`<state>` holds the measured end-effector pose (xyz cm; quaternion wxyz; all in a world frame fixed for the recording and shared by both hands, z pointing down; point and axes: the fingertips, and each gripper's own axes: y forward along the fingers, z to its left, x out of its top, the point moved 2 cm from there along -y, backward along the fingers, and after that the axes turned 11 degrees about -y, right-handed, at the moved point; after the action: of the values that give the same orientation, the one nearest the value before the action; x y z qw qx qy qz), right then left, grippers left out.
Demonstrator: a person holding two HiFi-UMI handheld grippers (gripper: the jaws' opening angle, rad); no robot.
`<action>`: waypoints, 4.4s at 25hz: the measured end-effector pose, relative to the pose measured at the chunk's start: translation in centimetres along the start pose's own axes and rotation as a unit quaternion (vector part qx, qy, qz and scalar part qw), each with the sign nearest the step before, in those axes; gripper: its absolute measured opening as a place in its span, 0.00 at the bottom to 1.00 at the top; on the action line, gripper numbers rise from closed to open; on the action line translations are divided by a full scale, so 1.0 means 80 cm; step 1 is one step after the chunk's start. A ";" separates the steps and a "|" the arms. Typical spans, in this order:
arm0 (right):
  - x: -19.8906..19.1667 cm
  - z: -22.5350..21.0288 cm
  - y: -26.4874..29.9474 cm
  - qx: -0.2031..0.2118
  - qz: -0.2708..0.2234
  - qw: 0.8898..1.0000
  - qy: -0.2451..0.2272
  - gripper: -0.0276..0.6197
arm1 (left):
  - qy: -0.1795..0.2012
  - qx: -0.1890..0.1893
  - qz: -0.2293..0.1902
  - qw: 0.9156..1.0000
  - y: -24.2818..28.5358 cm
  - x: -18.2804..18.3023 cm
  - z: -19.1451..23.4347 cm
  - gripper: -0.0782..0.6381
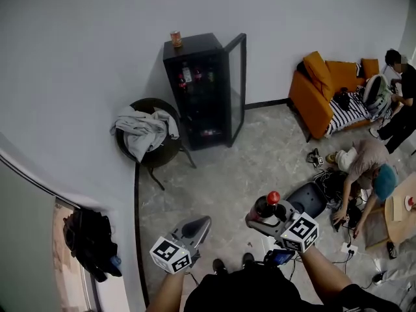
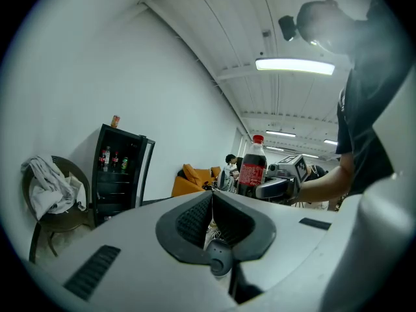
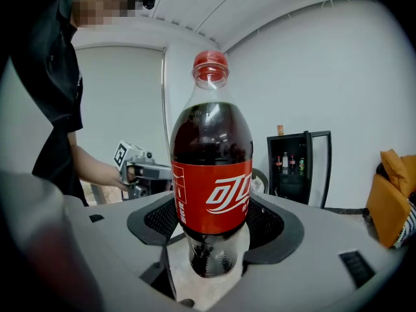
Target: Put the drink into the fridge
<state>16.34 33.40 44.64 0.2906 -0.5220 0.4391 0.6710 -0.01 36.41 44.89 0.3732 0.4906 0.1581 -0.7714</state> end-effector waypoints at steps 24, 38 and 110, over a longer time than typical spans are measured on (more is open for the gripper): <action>-0.018 -0.074 -0.034 -0.004 -0.006 1.000 0.011 0.54 | -0.007 0.033 -0.020 0.999 0.059 0.000 -0.016 0.13; -0.033 -0.119 0.012 -0.001 0.004 1.000 0.027 0.54 | -0.021 0.060 -0.004 0.998 0.071 0.010 0.057 0.12; 0.105 -0.615 0.522 0.036 -0.009 0.999 -0.038 0.54 | -0.034 0.040 -0.007 0.999 0.415 0.319 0.573 0.12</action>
<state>0.41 -29.72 45.14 0.3316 -0.4888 0.4469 0.6719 -11.14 -24.58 48.11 0.3534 0.4778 0.1178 -0.7956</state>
